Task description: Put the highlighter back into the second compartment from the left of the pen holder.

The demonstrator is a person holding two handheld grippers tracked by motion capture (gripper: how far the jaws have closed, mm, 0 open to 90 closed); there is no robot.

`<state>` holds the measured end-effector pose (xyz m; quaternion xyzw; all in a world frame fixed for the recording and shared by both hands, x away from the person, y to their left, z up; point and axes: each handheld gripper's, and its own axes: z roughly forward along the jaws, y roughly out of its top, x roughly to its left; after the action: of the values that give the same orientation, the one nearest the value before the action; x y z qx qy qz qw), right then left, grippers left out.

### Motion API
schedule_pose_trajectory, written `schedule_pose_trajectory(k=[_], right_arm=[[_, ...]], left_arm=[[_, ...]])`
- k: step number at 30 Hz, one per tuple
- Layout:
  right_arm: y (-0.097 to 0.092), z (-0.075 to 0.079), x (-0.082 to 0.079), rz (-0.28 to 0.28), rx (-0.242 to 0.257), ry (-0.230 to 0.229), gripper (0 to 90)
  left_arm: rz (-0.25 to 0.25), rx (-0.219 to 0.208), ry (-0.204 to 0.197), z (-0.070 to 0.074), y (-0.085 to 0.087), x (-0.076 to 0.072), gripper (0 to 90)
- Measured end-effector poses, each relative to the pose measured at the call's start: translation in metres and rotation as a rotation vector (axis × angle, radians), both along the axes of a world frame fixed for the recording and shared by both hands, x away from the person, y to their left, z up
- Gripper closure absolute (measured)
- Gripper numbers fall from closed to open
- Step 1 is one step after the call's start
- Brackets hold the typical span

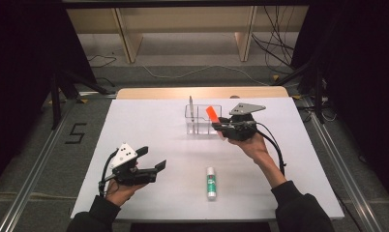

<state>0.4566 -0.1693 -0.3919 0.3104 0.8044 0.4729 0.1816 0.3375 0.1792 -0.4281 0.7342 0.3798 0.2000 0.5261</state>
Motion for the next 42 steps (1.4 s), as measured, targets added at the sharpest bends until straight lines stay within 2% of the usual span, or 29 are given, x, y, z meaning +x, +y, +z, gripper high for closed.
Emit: schedule_pose_trajectory(k=[2, 9, 16, 23, 32, 42], right_arm=[[0.002, 0.002, 0.001, 0.007, 0.019, -0.012, 66.9], [0.011, 0.007, 0.009, -0.024, 0.067, -0.035, 66.9], [0.027, 0.009, 0.020, -0.056, 0.058, -0.047, 67.0], [0.038, 0.014, 0.032, -0.086, 0.094, -0.058, 66.9], [0.053, 0.015, 0.047, -0.122, 0.092, -0.071, 66.9], [0.055, 0.010, 0.062, -0.176, 0.099, -0.060, 66.9]], left_arm=[[0.004, -0.013, 0.004, 0.000, 0.000, 0.000, 16.6], [0.004, -0.019, 0.000, 0.000, 0.000, 0.001, 16.5], [0.003, -0.022, -0.007, 0.000, 0.001, 0.000, 16.5], [0.004, -0.023, -0.009, 0.001, 0.001, 0.000, 16.5], [0.004, -0.028, -0.011, 0.001, 0.001, -0.001, 16.5], [0.007, -0.032, -0.008, 0.001, 0.001, 0.000, 16.6]])
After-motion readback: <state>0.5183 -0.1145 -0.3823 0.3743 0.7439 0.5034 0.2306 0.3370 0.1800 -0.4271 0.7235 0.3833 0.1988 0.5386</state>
